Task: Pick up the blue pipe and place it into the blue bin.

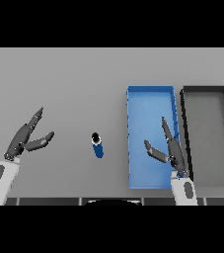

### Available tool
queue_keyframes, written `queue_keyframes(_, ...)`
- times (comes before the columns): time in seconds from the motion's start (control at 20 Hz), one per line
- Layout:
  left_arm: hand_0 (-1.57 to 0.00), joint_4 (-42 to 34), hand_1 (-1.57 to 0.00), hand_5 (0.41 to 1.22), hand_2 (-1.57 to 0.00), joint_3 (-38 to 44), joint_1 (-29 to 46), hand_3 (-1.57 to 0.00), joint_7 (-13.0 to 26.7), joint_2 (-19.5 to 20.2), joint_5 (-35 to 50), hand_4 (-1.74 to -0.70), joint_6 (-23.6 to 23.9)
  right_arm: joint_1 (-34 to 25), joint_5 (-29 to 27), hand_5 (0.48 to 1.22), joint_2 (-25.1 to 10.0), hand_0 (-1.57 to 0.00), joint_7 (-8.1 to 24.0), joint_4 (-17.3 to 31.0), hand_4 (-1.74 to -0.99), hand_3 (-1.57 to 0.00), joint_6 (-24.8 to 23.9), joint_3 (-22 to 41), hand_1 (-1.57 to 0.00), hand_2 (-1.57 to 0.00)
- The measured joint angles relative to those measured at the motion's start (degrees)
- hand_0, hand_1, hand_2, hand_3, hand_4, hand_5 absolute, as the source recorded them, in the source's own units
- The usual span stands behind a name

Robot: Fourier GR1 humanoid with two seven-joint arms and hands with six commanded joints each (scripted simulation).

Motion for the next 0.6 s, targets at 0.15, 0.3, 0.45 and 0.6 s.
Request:
queue_keyframes(0.15,0.00,-2.3,0.00,0.583,0.00,-1.3,1.7,0.00,-2.1,0.8,1.0,-1.10,-3.4,1.2,0.3,0.600,-0.6,0.00,-0.4,-1.1,-1.187,0.00,-0.1,0.0,0.00,0.00)
queue_keyframes(0.3,0.00,-5.9,0.00,0.534,0.00,-4.8,2.6,0.00,-1.2,1.0,0.6,-1.11,-6.9,-0.2,0.4,0.609,-0.6,0.00,-0.1,-0.7,-1.201,0.00,0.4,0.3,0.00,0.00)
queue_keyframes(0.45,0.00,-8.1,0.00,0.497,0.00,-8.0,3.1,0.00,-0.3,0.1,-0.4,-1.16,-8.8,0.6,0.5,0.612,-0.3,0.00,-0.8,-0.8,-1.208,0.00,0.9,1.0,0.00,0.00)
queue_keyframes(0.6,0.00,-10.6,0.00,0.475,0.00,-11.3,3.4,0.00,0.9,-2.0,-2.8,-1.18,-8.5,0.6,0.6,0.615,-0.4,0.00,-0.3,-0.9,-1.217,0.00,0.4,0.7,0.00,0.00)
